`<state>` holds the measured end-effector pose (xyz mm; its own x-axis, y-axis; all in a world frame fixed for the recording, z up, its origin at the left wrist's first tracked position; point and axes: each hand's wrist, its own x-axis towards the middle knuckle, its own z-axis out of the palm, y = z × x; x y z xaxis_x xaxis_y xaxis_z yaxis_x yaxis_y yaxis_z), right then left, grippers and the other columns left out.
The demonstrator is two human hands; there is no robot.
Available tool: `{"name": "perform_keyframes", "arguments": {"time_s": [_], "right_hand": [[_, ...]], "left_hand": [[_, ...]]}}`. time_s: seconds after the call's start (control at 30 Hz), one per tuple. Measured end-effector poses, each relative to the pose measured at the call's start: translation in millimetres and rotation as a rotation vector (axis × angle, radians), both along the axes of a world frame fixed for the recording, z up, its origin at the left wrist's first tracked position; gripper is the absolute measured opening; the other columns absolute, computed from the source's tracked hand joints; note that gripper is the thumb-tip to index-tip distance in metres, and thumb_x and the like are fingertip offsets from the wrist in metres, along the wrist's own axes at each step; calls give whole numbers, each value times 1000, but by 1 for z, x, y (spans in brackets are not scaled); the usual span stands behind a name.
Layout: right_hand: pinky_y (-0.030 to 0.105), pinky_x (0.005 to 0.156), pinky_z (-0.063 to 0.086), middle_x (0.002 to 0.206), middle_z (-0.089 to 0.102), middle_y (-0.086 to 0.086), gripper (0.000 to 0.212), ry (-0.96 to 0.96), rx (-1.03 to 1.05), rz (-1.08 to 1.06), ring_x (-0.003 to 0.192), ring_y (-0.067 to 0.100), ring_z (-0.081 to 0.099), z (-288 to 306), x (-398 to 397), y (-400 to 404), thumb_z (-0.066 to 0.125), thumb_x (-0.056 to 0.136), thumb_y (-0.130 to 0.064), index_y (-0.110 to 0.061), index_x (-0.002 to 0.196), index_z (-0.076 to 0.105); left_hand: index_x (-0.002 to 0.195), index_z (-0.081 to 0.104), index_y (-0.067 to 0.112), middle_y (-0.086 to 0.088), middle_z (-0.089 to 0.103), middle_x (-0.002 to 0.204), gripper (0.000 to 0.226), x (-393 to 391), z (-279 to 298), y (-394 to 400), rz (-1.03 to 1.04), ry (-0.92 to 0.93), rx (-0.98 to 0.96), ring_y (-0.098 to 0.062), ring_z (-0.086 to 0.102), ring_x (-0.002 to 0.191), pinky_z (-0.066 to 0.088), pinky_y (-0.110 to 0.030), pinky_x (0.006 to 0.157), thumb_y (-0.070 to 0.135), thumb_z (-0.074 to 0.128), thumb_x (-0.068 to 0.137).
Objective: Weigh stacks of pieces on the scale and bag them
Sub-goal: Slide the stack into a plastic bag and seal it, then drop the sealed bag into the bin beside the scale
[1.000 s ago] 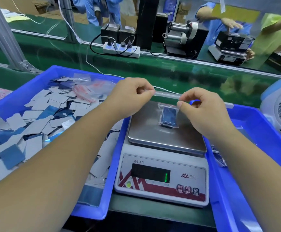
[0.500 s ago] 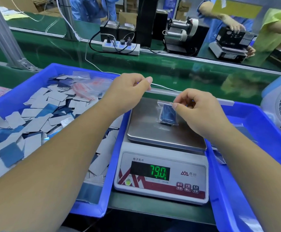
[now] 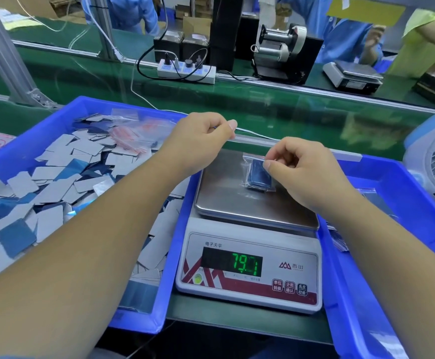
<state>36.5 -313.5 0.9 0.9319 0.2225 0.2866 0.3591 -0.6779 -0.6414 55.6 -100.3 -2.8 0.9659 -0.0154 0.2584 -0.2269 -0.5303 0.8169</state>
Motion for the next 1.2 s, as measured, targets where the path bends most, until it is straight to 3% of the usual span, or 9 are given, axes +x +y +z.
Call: {"name": "perform_keyframes", "arguments": {"time_s": [0.2, 0.33, 0.43, 0.6, 0.7, 0.8, 0.93, 1.03, 1.2], "right_hand": [[23, 58, 37, 58, 57, -13, 6, -16, -93, 26, 58, 2, 51, 0, -2, 2, 64, 89, -36, -31, 90, 63], [30, 70, 35, 77, 46, -15, 64, -24, -452, 68, 84, 14, 50, 2, -8, 13, 34, 79, -77, -41, 128, 53], [35, 67, 37, 80, 35, -11, 69, -40, -642, 37, 85, 23, 49, 3, -12, 19, 19, 71, -86, -42, 115, 49], [36, 65, 39, 91, 44, 3, 34, -39, -749, -4, 84, 32, 52, 12, -13, 13, 41, 91, -55, -33, 118, 43], [33, 57, 37, 74, 42, -4, 9, -41, -769, 33, 70, 25, 46, 27, -11, -7, 49, 89, -31, -27, 95, 45], [29, 48, 29, 66, 42, -7, 20, -39, -761, -34, 58, 12, 40, 39, -5, -43, 51, 86, -26, -27, 75, 35], [29, 49, 33, 71, 47, -10, 18, 79, -684, -241, 61, 5, 44, 31, -3, -95, 51, 90, -32, -33, 108, 50], [34, 69, 51, 75, 51, -14, 30, 326, -813, -231, 74, 15, 53, 16, -6, -112, 52, 95, -30, -35, 125, 57], [35, 80, 56, 84, 60, -13, 51, 384, -732, -299, 86, 18, 60, 16, -6, -118, 55, 89, -11, -39, 132, 57]], "left_hand": [[85, 70, 19, 14, 37, 43, 28, 1, -4, -4, -27, -14, 16, -4, 36, 44, 27, -16, 44, 38, 55, 99], [84, 69, 24, 8, 53, 61, 20, -2, -4, -15, -66, -37, 56, -4, 42, 56, 36, -22, 56, 36, 59, 96], [80, 67, 29, 6, 59, 65, 17, -5, 3, -27, -109, -42, 106, 0, 46, 55, 34, -14, 53, 32, 59, 95], [81, 67, 28, 14, 58, 57, 17, -6, 21, -48, -163, -85, 229, 4, 48, 56, 32, -11, 51, 28, 59, 95], [83, 67, 29, 24, 55, 52, 15, -9, 35, -67, -203, -113, 236, 6, 48, 54, 32, -10, 50, 28, 59, 95], [96, 67, 31, 23, 52, 52, 10, -16, 41, -97, -285, -130, 187, 2, 46, 53, 32, -12, 49, 31, 57, 96], [105, 62, 33, 17, 51, 53, 12, -25, 37, -131, -379, -92, 177, -4, 45, 53, 36, -16, 49, 29, 53, 98], [107, 61, 33, 18, 52, 54, 15, -28, 31, -142, -407, -72, 215, -4, 46, 57, 37, -15, 55, 28, 51, 98], [108, 60, 35, 21, 52, 53, 14, -29, 24, -144, -430, -29, 228, -2, 46, 55, 36, -14, 53, 29, 50, 99]]}}
